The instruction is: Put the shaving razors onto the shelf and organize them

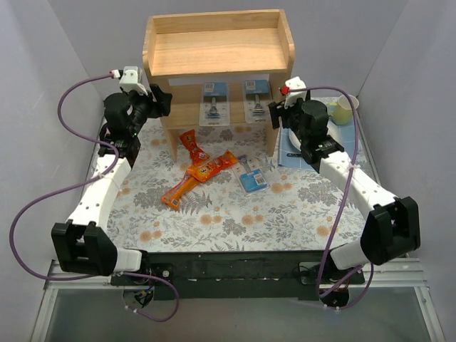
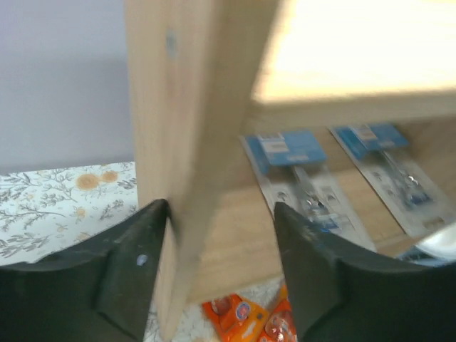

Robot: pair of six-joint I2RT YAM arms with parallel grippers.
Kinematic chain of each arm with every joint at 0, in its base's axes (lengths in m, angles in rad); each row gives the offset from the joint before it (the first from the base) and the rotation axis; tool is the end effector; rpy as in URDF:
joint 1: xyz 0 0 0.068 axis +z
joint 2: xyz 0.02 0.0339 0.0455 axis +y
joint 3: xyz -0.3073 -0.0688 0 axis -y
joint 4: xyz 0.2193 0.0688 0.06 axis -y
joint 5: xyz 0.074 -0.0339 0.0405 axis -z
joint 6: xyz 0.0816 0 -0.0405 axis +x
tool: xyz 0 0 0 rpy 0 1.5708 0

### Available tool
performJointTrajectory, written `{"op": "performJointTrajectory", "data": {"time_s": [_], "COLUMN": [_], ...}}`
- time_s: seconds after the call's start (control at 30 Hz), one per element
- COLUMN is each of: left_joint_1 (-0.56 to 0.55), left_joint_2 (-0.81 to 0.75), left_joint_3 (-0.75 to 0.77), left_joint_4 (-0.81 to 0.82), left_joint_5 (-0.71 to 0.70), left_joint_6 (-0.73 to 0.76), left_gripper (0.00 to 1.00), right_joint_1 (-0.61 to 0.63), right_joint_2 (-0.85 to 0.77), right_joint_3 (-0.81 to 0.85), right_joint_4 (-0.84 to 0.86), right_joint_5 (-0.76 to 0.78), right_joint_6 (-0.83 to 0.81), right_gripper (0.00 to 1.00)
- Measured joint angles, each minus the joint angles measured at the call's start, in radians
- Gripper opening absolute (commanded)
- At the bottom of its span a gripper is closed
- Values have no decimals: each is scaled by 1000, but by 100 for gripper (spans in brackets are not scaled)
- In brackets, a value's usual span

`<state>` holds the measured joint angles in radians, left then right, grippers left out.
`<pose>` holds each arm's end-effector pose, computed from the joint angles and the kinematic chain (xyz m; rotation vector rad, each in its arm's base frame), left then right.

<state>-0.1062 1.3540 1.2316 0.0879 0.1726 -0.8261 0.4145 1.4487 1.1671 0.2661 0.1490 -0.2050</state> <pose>0.3298 -0.0493 0.4411 -0.4569 1.6098 -0.8529 0.3386 0.1357 0.4128 -0.3715 1.5422 0.0454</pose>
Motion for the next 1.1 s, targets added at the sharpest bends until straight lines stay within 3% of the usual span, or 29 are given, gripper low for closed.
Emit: {"op": "performJointTrajectory", "data": {"time_s": [0.13,0.3,0.4,0.67,0.83,1.1], "left_joint_1": [-18,-20,-20,2,71,182], "left_joint_2": [-106,-322,-421,-496,-503,-540], "left_joint_3": [-23,-140,-209,-407,-417,-417], "left_joint_4": [-89,-173,-233,-355,-373,-373], "left_joint_5": [12,-2,-5,45,74,112], "left_joint_6": [-8,-8,-12,-55,-91,-137], "left_gripper": [83,87,87,87,87,87], "right_joint_1": [5,25,49,158,218,231], "right_joint_2": [-114,-239,-231,19,210,381], "right_joint_3": [-117,-223,-237,-217,-106,12], "right_joint_4": [-95,-258,-342,-390,-367,-330], "right_joint_5": [-52,-205,-265,-260,-214,-125], "right_joint_6": [8,-17,-42,-10,37,85], "right_gripper": [79,73,65,57,56,53]}}
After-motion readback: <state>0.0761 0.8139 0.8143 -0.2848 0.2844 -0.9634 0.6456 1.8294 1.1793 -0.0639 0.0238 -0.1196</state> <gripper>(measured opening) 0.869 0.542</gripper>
